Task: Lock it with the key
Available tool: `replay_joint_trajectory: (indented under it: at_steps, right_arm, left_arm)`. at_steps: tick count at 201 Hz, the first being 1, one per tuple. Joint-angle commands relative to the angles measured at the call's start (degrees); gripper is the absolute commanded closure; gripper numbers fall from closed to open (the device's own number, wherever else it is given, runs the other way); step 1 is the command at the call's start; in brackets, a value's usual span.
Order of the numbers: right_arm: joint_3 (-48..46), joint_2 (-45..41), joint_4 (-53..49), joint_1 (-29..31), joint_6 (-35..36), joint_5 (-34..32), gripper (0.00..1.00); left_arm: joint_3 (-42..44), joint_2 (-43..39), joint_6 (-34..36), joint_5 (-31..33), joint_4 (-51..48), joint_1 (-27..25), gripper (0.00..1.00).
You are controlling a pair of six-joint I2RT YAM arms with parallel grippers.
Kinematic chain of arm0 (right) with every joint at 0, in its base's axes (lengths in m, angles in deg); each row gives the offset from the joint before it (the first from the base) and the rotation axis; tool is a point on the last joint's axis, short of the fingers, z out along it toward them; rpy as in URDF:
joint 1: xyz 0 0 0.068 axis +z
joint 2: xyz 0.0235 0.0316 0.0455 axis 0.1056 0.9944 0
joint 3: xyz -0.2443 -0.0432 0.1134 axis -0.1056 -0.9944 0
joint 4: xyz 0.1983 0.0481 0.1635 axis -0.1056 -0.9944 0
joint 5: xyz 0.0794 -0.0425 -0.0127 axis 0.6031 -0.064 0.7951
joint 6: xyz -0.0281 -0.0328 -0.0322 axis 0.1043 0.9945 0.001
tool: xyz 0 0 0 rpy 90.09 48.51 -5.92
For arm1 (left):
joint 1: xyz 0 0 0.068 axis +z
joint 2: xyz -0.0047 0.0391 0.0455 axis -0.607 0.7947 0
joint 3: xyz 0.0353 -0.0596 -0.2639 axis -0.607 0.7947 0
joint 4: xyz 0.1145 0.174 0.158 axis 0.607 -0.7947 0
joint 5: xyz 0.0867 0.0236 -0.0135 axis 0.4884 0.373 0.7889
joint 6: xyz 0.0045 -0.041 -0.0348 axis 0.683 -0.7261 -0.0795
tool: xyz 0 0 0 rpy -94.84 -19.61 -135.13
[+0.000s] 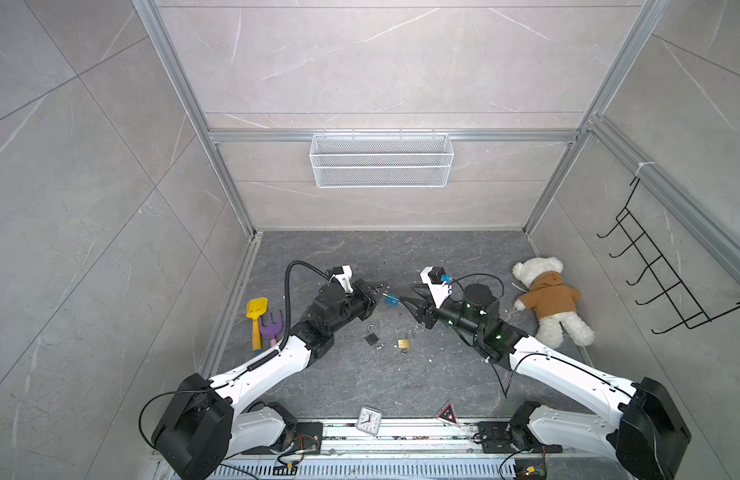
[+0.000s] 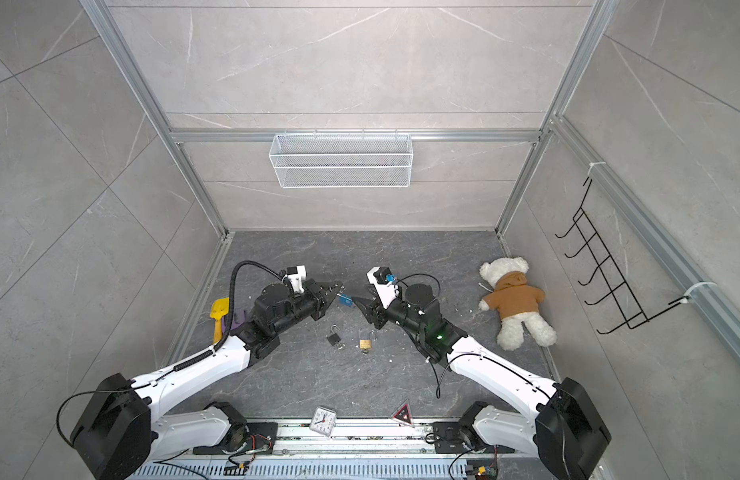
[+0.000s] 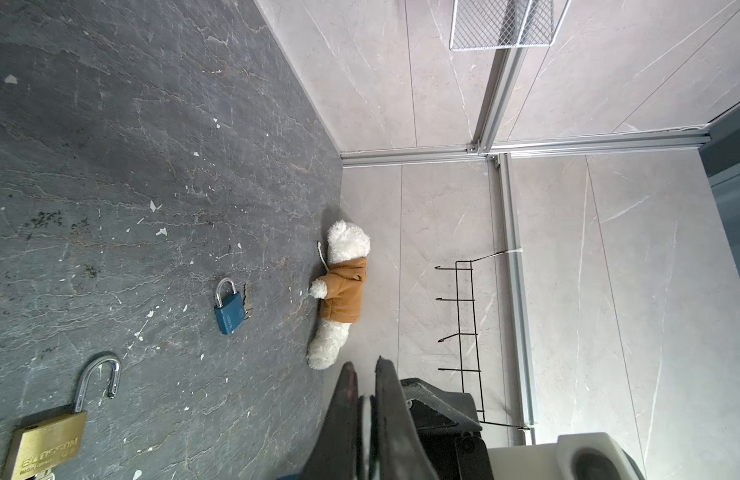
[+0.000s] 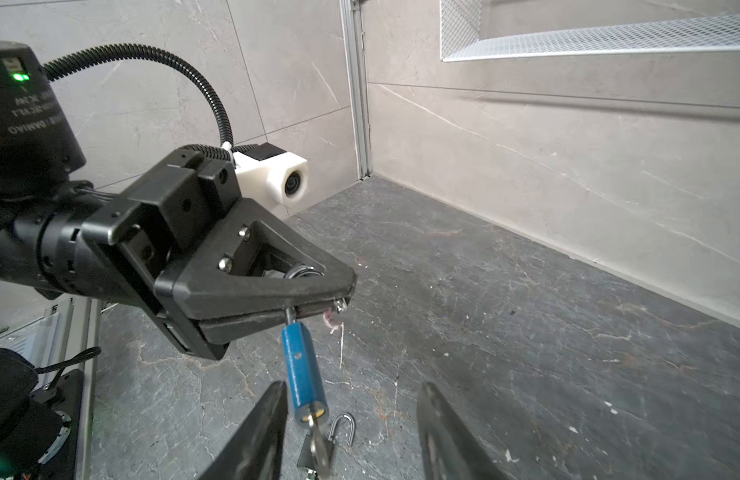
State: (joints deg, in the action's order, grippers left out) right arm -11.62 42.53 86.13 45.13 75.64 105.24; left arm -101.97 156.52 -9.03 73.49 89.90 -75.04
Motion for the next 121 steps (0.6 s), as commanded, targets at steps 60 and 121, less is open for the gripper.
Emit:
replay_joint_trajectory:
  at_steps: [60,121]
  right_arm:
    - [0.83,3.38,2.83,0.25,-3.07,6.74,0.49]
    - [2.42,6.21,3.02,0.37,-4.73,8.83,0.56]
  left_arm:
    - [-2.19,0.44,-0.73,-0.53,4.37,0.04,1.0]
    - [-2.72,0.41,-0.22,-0.82,5.03,0.04,1.0]
